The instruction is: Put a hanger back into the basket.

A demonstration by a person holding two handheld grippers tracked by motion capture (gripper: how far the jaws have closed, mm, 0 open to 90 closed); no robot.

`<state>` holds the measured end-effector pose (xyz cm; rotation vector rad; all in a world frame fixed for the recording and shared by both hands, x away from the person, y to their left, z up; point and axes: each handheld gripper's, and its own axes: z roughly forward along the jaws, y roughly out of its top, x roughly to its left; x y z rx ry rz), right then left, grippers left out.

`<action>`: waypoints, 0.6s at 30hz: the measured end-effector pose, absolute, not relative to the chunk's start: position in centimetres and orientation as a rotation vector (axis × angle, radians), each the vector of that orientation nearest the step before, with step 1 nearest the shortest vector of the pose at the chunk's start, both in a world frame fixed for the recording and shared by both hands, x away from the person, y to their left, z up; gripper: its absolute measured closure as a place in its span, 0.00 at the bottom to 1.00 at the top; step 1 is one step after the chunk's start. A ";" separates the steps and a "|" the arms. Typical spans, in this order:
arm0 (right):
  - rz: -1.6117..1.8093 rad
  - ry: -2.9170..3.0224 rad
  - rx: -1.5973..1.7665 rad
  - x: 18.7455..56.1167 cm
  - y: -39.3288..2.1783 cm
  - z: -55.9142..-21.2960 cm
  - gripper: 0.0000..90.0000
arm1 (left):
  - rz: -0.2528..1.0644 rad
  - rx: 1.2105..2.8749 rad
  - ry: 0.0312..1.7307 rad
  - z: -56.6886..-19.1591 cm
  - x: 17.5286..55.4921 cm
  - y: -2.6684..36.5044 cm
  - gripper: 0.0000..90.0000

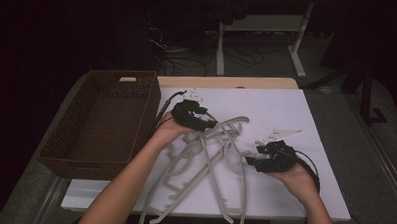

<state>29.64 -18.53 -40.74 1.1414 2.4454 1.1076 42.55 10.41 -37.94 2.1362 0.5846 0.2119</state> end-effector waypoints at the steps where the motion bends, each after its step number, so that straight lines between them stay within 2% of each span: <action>1: 1.122 2.472 1.160 28.9 -17.9 -40.9 0.43 | 0.208 2.129 0.586 -37.9 42.6 10.5 0.35; 10: 0.966 2.571 1.251 27.2 -15.4 -43.4 0.42 | 0.210 2.133 0.583 -37.9 42.5 10.7 0.35; 12: 0.931 2.588 1.254 27.1 -14.9 -44.0 0.48 | 0.207 2.130 0.588 -38.0 42.4 10.7 0.35; 14: 0.923 2.599 1.253 27.1 -14.7 -44.2 0.50 | 0.207 2.130 0.588 -38.0 42.4 10.7 0.35; 15: 0.917 2.620 1.259 27.2 -14.4 -44.5 0.57 | 0.205 2.129 0.587 -38.1 42.4 10.7 0.35; 18: 0.884 2.624 1.260 27.4 -14.3 -44.7 0.65 | 0.204 2.129 0.590 -38.3 42.4 10.8 0.35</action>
